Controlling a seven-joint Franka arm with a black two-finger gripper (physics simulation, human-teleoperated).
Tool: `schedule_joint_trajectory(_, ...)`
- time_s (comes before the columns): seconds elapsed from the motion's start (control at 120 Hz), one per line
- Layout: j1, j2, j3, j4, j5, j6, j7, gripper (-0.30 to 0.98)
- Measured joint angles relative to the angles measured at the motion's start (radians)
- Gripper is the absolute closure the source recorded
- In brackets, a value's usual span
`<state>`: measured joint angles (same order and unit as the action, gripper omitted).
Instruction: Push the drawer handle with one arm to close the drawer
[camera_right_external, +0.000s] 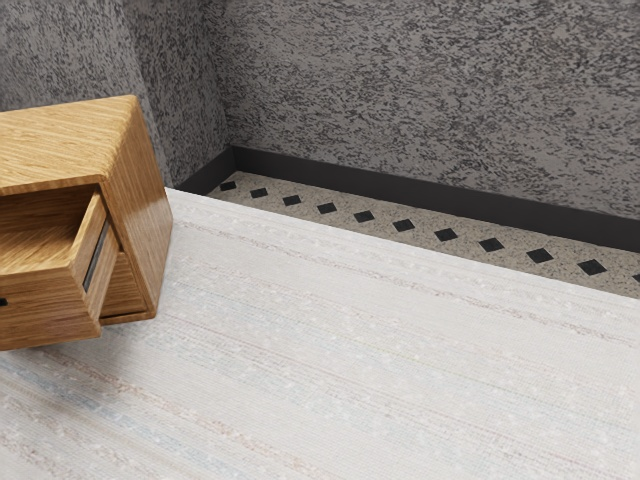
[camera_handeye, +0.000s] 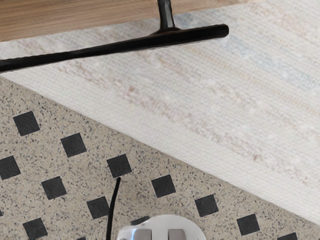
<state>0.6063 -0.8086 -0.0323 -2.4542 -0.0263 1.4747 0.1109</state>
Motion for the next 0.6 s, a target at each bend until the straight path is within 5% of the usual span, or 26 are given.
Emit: schedule_joint_trajectory(0.6, 0.017, 0.106, 0.045, -0.022, 0.047, 0.188, -0.159, 0.78)
